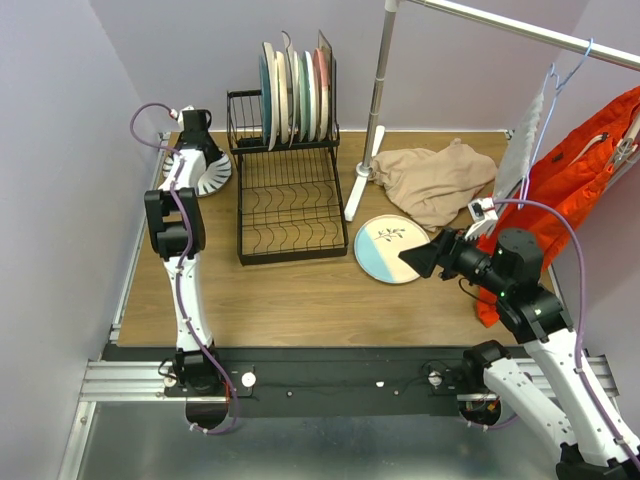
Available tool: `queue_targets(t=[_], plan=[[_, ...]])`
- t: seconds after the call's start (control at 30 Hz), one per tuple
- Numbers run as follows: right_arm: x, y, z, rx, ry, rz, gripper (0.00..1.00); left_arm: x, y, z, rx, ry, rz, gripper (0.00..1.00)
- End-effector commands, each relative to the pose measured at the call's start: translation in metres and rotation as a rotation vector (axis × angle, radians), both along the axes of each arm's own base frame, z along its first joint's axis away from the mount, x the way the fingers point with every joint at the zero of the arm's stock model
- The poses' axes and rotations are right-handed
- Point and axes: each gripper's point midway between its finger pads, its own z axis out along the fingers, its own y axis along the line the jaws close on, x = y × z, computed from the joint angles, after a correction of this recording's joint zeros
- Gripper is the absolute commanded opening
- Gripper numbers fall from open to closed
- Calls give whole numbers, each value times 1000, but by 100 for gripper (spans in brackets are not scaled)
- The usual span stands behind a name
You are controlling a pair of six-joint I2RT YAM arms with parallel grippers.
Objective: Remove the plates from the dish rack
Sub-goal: Place the plate at the corner of the board.
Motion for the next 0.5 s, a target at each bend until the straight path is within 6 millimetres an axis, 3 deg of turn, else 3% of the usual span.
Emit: queue_targets(t=[0.0, 0.33, 0.47], plan=[[-6, 0, 15, 8, -37, 17, 87, -10, 13, -16, -45, 53, 45, 32], [-5, 0, 16, 7, -38, 13, 87, -19, 20, -43, -89, 117, 53, 32], [-6, 0, 15, 9, -36, 14, 87, -18, 22, -40, -100, 121, 72, 32]])
